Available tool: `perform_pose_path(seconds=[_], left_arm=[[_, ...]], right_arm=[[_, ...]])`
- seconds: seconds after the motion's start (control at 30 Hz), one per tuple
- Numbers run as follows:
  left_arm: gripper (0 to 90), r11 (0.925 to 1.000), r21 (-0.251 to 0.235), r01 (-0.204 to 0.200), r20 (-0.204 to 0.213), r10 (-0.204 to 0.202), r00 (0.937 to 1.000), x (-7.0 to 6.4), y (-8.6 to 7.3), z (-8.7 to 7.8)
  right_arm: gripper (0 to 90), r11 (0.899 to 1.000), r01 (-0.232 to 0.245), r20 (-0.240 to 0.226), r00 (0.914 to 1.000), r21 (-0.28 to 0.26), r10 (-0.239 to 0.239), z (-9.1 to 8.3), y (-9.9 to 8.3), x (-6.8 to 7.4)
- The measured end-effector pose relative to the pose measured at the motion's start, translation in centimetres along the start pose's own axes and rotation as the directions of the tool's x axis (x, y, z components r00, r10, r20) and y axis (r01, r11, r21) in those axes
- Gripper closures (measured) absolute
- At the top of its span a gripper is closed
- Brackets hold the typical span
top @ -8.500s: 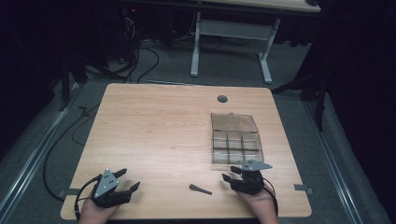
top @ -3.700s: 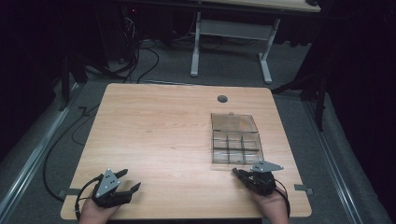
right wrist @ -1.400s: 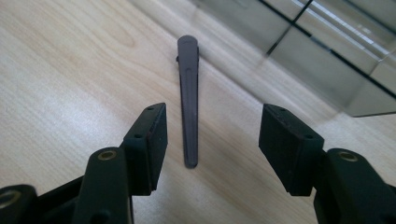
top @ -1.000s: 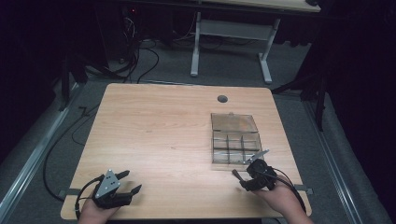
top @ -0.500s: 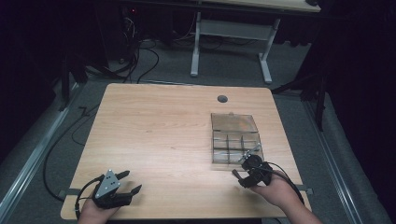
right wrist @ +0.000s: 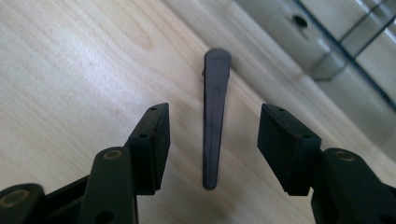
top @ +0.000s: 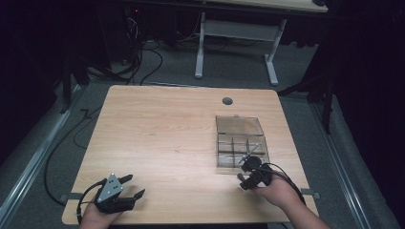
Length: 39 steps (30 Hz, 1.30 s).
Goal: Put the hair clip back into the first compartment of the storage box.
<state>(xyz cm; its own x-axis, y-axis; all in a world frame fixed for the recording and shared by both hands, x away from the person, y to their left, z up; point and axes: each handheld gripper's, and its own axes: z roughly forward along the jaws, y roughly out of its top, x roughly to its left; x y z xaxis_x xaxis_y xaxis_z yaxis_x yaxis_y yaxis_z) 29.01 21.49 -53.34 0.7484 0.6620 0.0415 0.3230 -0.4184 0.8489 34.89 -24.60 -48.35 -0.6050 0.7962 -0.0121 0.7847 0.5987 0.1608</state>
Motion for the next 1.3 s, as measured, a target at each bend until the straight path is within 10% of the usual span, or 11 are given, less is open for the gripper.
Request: perform_pose_path(seconds=[1.3], left_arm=[[29.6, 1.0, -0.001, -0.001, 0.008, 0.001, 1.0, 0.0, 0.0, 0.0]], right_arm=[[78.8, 0.996, 0.038, -0.001, 0.9993, 0.081, -0.038, 0.8, 2.1, -0.1]])
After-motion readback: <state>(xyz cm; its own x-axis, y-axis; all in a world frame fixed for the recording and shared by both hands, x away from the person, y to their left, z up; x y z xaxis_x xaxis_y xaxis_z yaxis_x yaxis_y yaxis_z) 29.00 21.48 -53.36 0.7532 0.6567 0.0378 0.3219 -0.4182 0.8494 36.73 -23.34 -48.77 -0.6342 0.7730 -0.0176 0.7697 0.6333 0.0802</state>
